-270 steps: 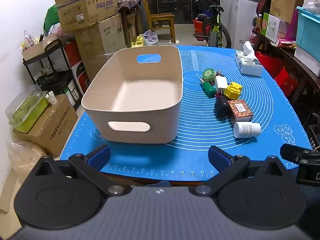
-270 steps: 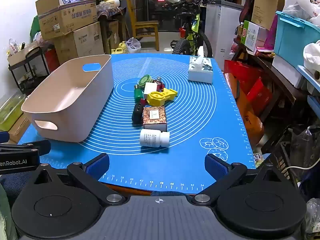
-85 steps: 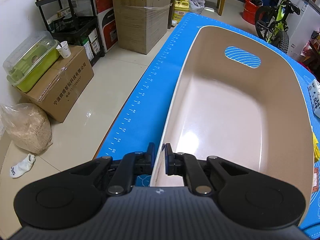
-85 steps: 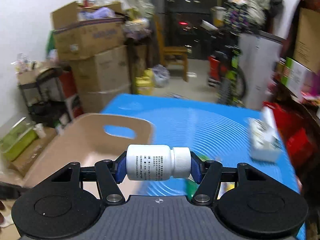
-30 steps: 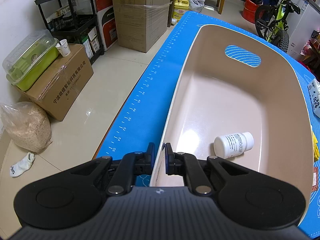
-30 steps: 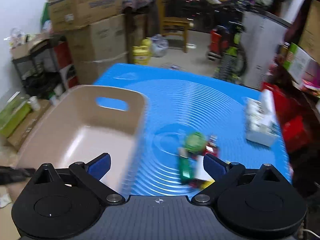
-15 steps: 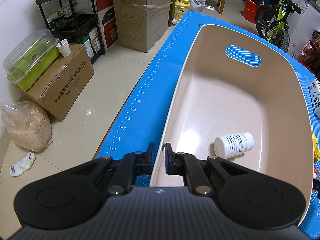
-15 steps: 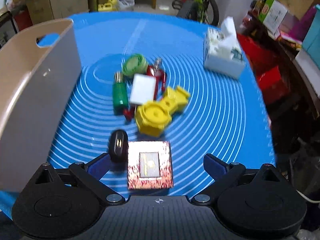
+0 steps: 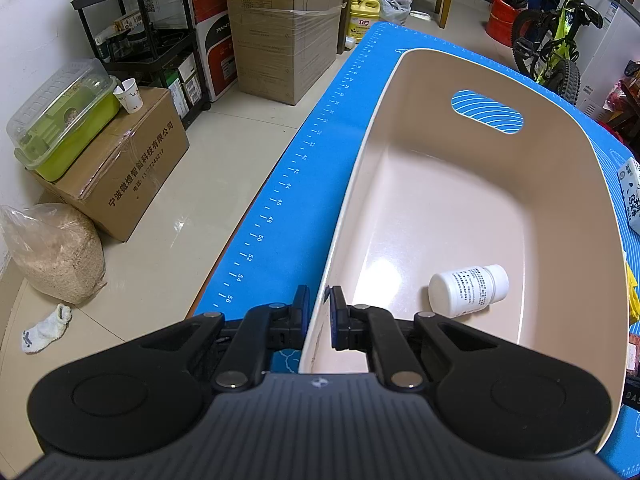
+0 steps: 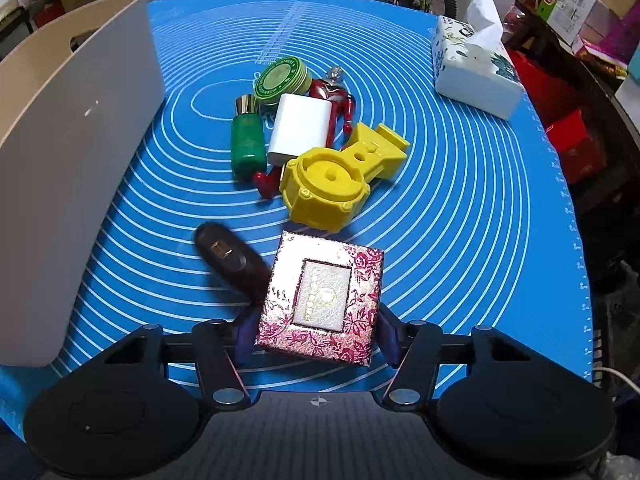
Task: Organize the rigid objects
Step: 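Grasp the red-patterned square box with the right gripper, then carry the red box into the bin and release it with the right gripper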
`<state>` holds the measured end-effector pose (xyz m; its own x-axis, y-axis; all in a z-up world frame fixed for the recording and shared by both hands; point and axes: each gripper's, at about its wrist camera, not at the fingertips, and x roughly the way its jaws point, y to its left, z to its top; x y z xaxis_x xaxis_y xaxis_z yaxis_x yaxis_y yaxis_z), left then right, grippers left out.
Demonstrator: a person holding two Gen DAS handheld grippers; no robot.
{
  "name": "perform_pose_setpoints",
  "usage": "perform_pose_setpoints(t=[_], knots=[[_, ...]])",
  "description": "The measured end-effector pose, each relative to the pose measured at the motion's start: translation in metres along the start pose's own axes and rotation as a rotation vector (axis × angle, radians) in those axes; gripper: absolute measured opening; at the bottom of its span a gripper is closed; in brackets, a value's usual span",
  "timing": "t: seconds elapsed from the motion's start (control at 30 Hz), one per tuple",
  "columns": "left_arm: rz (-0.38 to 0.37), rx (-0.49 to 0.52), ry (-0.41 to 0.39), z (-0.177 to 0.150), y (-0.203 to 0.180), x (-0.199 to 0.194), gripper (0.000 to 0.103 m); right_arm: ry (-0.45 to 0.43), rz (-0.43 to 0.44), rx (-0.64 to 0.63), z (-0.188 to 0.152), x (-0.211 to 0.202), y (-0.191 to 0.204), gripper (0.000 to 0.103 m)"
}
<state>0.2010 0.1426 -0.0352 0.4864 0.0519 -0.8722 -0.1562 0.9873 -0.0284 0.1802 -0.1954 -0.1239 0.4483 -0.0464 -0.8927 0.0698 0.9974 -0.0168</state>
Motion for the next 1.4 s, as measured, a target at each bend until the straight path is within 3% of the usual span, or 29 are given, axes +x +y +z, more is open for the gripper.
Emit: perform_pose_setpoints(t=[0.47, 0.73, 1.07, 1.4], knots=[[-0.001, -0.001, 0.000, 0.000, 0.001, 0.000, 0.012, -0.100, -0.030, 0.075, 0.008, -0.037, -0.015, 0.059], [0.000, -0.003, 0.000, 0.000, 0.001, 0.000, 0.012, -0.249, -0.013, 0.070, 0.033, -0.087, -0.009, 0.059], [0.001, -0.003, 0.001, -0.001, 0.003, -0.001, 0.012, -0.440, 0.099, 0.011, 0.071, -0.131, 0.040, 0.059], [0.003, -0.003, 0.001, -0.002, 0.004, -0.001, 0.012, -0.444, 0.208, -0.131, 0.093, -0.111, 0.118, 0.059]])
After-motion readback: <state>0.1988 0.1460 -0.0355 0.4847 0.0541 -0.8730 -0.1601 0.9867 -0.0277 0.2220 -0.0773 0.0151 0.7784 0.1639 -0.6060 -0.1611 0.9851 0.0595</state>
